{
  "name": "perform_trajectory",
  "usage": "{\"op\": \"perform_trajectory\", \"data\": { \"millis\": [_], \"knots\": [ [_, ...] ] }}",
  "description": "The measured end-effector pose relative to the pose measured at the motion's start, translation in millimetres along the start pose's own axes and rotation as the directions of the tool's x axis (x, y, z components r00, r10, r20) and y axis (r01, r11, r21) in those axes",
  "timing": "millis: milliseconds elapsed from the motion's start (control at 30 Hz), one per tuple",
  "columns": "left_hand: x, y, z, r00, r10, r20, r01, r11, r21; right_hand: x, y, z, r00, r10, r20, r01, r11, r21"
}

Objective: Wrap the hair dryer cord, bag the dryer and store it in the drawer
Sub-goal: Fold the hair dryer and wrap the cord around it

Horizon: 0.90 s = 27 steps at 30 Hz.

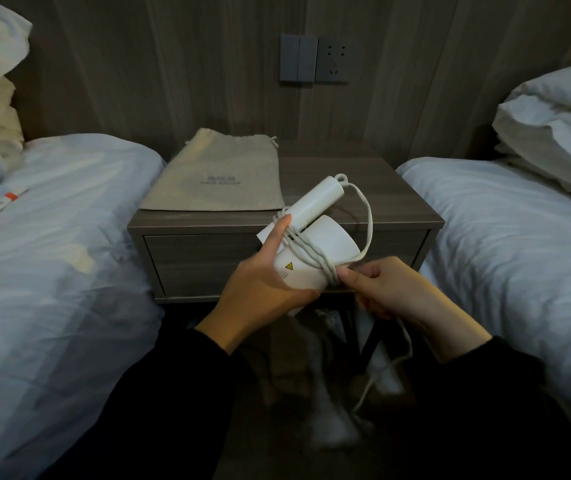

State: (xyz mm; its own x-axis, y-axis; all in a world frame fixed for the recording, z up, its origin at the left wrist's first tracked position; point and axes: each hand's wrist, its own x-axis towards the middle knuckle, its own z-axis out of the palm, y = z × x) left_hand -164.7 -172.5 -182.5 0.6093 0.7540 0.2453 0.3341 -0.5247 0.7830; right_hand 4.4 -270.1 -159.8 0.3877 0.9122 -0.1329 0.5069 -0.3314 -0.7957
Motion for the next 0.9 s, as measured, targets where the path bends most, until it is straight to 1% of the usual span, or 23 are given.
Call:
{"op": "perform_trajectory", "data": {
  "millis": [100, 200, 300, 367, 400, 467, 500, 567, 633, 700, 733, 767, 833, 900],
  "knots": [
    [1.1, -3.2, -11.1, 0.999, 0.0, -0.046, 0.002, 0.999, 0.048, -7.5, -8.9, -7.9, 0.998, 0.01, 0.062, -0.001, 0.988, -0.152],
    [3.8, -7.6, -20.0, 0.996, -0.029, -0.083, 0.043, 0.984, 0.175, -11.8, -14.3, -8.8, 0.999, -0.032, 0.041, 0.041, 0.969, -0.242],
    [6.0, -10.7, -21.0, 0.993, -0.006, -0.115, 0.043, 0.945, 0.324, -16.2, -21.3, -2.6, 0.989, -0.125, 0.073, 0.143, 0.924, -0.355],
    [6.3, -14.2, -20.5, 0.993, 0.06, -0.098, -0.011, 0.9, 0.436, -21.1, -25.7, -0.2, 0.972, -0.224, 0.072, 0.232, 0.868, -0.44],
    [5.9, -15.5, -20.4, 0.992, 0.108, -0.071, -0.061, 0.872, 0.485, -23.4, -27.4, -0.5, 0.96, -0.275, 0.06, 0.27, 0.84, -0.471],
    [5.5, -15.7, -19.7, 0.984, 0.176, 0.022, -0.158, 0.814, 0.56, -26.9, -27.3, -2.3, 0.932, -0.361, 0.018, 0.315, 0.785, -0.533],
    [5.2, -14.7, -18.3, 0.979, 0.191, 0.072, -0.196, 0.786, 0.587, -27.3, -25.6, -3.5, 0.915, -0.402, -0.03, 0.319, 0.766, -0.558],
    [4.5, -10.5, -14.1, 0.966, 0.218, 0.14, -0.256, 0.728, 0.636, -27.1, -22.1, -6.6, 0.864, -0.471, -0.179, 0.294, 0.759, -0.581],
    [3.5, -5.9, -11.0, 0.959, 0.22, 0.181, -0.284, 0.684, 0.672, -25.3, -19.0, -10.3, 0.827, -0.475, -0.3, 0.197, 0.745, -0.638],
    [2.7, -5.1, -10.7, 0.951, 0.219, 0.22, -0.31, 0.678, 0.667, -25.0, -20.9, -13.8, 0.837, -0.432, -0.335, 0.095, 0.719, -0.688],
    [2.9, -5.7, -10.8, 0.943, 0.248, 0.222, -0.332, 0.665, 0.669, -25.6, -22.8, -15.6, 0.856, -0.4, -0.328, 0.085, 0.734, -0.674],
    [3.4, -7.3, -11.1, 0.931, 0.291, 0.22, -0.36, 0.635, 0.683, -26.1, -24.4, -18.5, 0.88, -0.373, -0.294, 0.117, 0.77, -0.628],
    [5.1, -12.2, -11.0, 0.903, 0.367, 0.225, -0.405, 0.55, 0.73, -27.2, -25.2, -24.9, 0.926, -0.349, -0.144, 0.248, 0.849, -0.467],
    [6.1, -16.8, -8.6, 0.885, 0.389, 0.254, -0.433, 0.495, 0.753, -28.2, -24.2, -31.2, 0.914, -0.407, -0.008, 0.381, 0.862, -0.335]
  ]
}}
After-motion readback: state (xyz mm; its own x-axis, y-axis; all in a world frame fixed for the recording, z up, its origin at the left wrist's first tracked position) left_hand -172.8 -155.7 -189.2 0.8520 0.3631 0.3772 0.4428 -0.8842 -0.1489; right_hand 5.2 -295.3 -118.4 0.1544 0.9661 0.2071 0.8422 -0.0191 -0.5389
